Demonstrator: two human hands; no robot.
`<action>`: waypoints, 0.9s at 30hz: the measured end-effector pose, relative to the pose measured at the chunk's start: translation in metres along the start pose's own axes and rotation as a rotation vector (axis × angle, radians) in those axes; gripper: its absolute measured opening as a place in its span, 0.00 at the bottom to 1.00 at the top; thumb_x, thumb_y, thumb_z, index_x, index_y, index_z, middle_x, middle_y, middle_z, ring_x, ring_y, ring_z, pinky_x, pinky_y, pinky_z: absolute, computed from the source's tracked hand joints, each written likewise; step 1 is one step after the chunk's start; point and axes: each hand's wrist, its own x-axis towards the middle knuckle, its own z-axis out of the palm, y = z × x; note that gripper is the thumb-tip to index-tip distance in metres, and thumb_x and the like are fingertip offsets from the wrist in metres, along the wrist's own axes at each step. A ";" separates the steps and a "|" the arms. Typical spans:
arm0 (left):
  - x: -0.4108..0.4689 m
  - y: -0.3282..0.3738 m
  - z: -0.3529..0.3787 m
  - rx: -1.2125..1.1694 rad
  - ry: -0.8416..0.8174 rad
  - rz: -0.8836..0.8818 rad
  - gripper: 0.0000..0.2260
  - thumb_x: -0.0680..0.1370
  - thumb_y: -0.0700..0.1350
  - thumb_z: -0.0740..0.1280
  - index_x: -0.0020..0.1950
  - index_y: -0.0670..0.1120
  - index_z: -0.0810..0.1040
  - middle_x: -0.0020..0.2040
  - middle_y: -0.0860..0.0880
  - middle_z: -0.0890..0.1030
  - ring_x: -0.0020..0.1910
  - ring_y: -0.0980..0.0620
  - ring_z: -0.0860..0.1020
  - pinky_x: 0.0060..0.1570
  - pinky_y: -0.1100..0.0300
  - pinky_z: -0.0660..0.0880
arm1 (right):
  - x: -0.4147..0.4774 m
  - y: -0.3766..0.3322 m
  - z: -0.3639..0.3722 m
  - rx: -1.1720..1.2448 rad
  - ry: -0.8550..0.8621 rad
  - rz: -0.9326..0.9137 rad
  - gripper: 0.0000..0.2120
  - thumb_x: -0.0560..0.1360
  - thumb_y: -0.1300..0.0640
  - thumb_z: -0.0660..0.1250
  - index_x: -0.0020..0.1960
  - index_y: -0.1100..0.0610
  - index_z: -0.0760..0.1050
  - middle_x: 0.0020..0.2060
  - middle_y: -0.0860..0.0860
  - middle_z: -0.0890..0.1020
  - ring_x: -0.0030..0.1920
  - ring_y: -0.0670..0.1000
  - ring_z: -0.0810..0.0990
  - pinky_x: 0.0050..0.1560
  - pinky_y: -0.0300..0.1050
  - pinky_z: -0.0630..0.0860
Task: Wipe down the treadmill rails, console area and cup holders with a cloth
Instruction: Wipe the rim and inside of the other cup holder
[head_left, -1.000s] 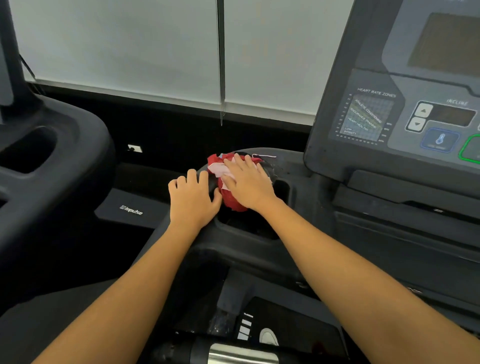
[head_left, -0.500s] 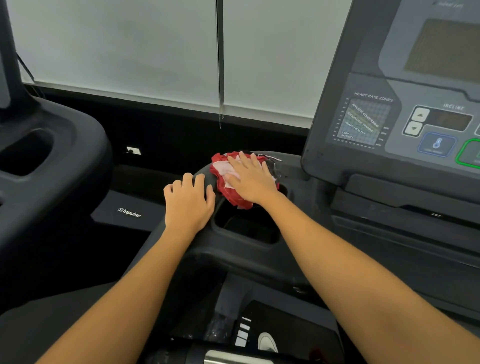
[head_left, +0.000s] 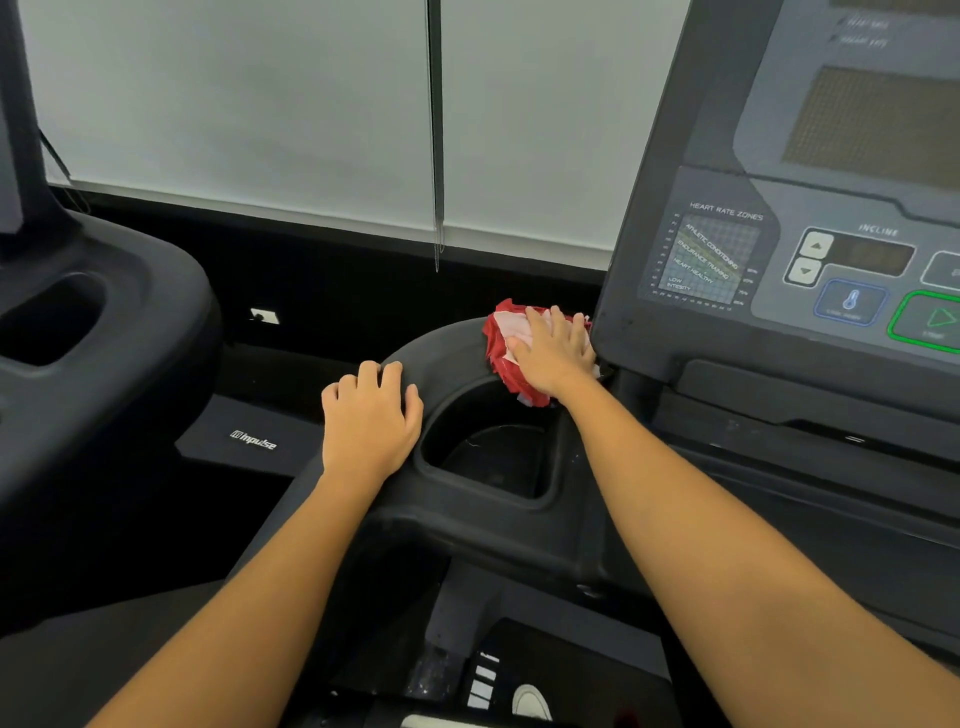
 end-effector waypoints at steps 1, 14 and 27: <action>0.000 0.000 -0.001 0.004 -0.004 0.001 0.22 0.76 0.51 0.51 0.55 0.39 0.77 0.46 0.40 0.79 0.39 0.39 0.77 0.44 0.47 0.72 | 0.000 0.002 -0.002 0.007 -0.015 -0.022 0.27 0.81 0.43 0.50 0.77 0.47 0.46 0.77 0.51 0.44 0.76 0.56 0.40 0.72 0.59 0.50; -0.001 0.001 -0.003 -0.041 -0.013 -0.014 0.24 0.76 0.52 0.50 0.58 0.39 0.77 0.49 0.40 0.79 0.43 0.39 0.78 0.46 0.45 0.72 | -0.019 0.022 0.009 0.023 0.078 0.021 0.24 0.82 0.49 0.47 0.77 0.49 0.49 0.77 0.51 0.47 0.76 0.56 0.49 0.73 0.55 0.48; -0.001 0.001 -0.002 -0.017 -0.016 -0.013 0.23 0.76 0.51 0.51 0.57 0.39 0.77 0.49 0.40 0.79 0.42 0.39 0.78 0.46 0.45 0.72 | 0.013 -0.004 -0.013 -0.248 -0.129 -0.184 0.30 0.81 0.49 0.56 0.77 0.50 0.46 0.77 0.54 0.49 0.75 0.63 0.43 0.72 0.60 0.45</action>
